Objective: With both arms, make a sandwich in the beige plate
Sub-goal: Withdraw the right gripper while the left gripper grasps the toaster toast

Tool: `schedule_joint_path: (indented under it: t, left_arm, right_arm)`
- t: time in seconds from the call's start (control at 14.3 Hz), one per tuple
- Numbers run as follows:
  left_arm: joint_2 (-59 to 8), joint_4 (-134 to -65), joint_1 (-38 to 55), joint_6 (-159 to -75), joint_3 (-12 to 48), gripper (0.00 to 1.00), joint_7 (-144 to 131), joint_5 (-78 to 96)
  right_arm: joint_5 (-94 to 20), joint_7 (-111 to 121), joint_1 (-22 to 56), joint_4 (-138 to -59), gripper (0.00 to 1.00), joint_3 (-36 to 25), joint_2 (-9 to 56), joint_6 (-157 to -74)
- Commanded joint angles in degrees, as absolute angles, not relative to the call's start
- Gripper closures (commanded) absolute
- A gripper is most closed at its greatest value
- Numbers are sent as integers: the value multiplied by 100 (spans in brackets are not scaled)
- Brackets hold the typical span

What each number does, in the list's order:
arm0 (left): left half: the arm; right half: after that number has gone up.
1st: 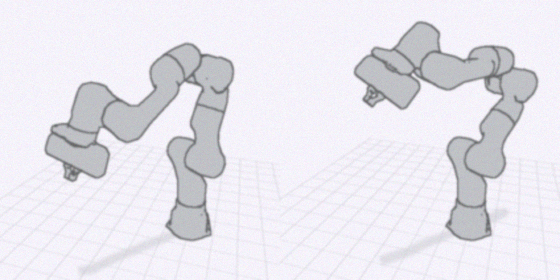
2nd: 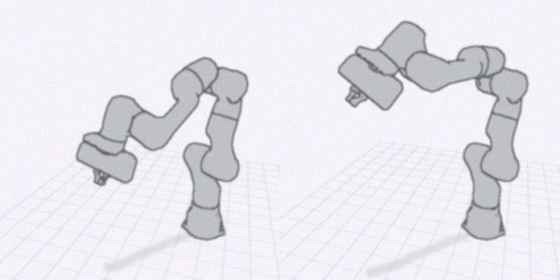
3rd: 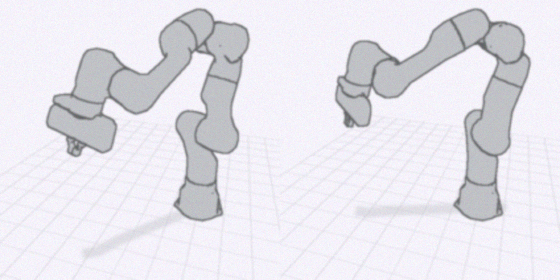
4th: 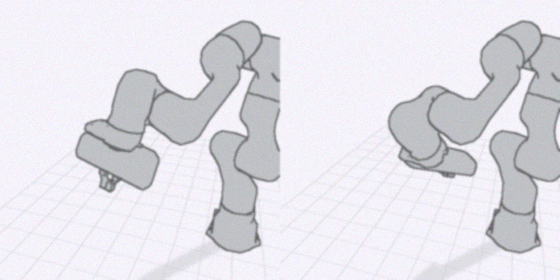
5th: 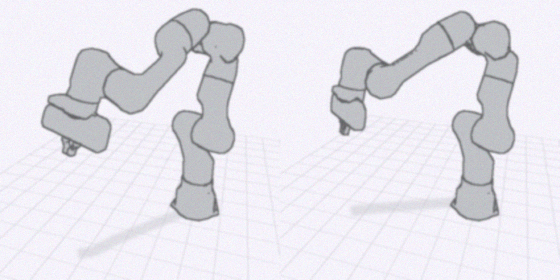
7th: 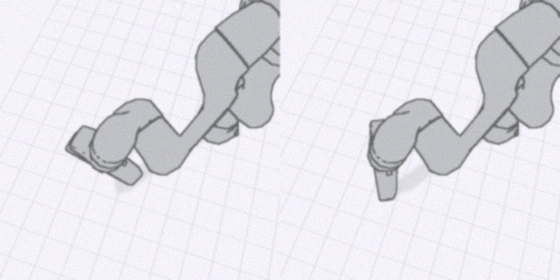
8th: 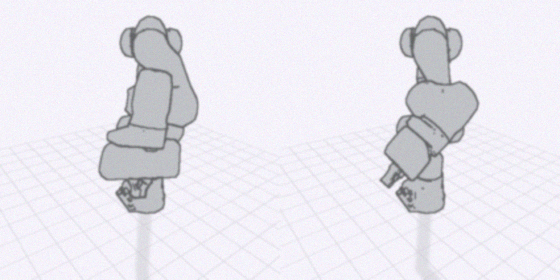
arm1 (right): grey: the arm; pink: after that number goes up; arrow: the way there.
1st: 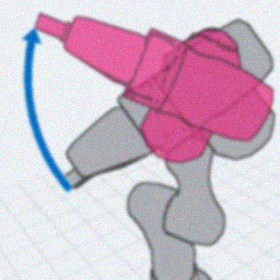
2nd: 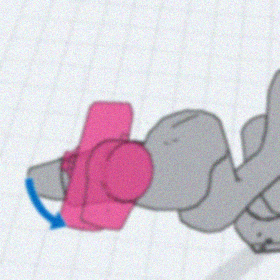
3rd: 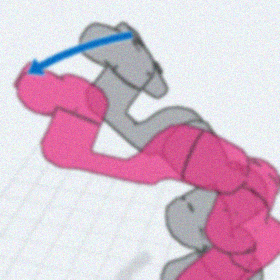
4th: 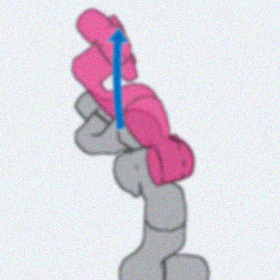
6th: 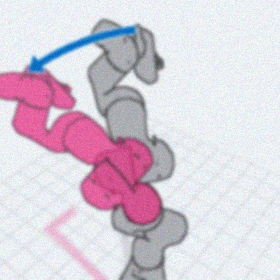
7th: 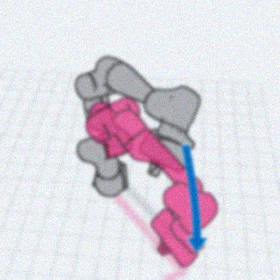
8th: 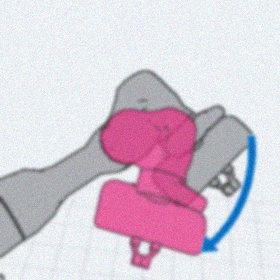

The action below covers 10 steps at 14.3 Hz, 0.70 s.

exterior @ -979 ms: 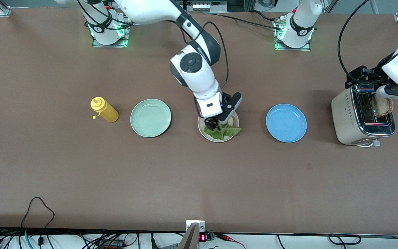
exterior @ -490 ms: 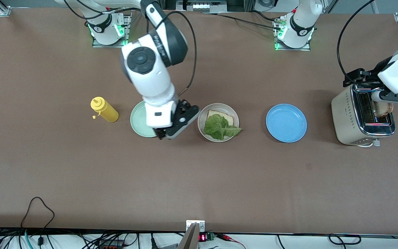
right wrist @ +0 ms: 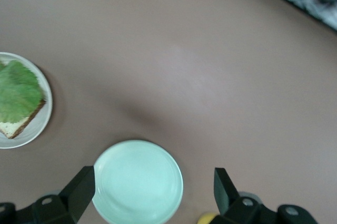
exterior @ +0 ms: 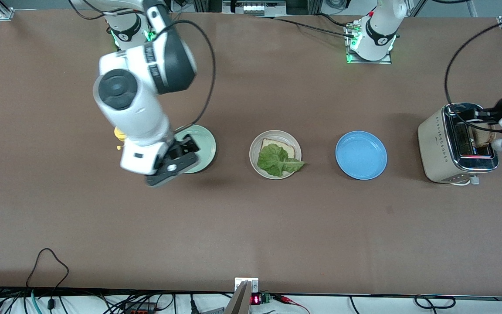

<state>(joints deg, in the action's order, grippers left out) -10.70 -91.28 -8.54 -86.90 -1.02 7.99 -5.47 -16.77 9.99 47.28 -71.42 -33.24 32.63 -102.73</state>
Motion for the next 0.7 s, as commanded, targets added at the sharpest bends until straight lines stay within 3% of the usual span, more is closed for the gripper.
schedule_joint_path:
  t: [0.0, 0.14, 0.28, 0.63]
  left_arm:
    - [-1195, -8947, -1211, -8718, -70, 0, 1080, -888]
    - [-1178, -9122, -1458, -8911, -79, 0, 1685, -896]
    - [-1029, -9586, -1809, -9480, -53, 0, 2142, -896]
    - [-598, -11019, -2030, -11387, -44, 0, 2416, -896]
  right_arm:
    - [-1696, 371, 4282, -7233, 0, -3208, 2928, -9898]
    - [-1225, -138, 3870, -7233, 0, -2832, 2752, -9616]
    - [-731, -771, 3177, -7242, 0, -1964, 2515, -9379]
    - [53, -1020, 1568, -7277, 0, -442, 2127, -9308]
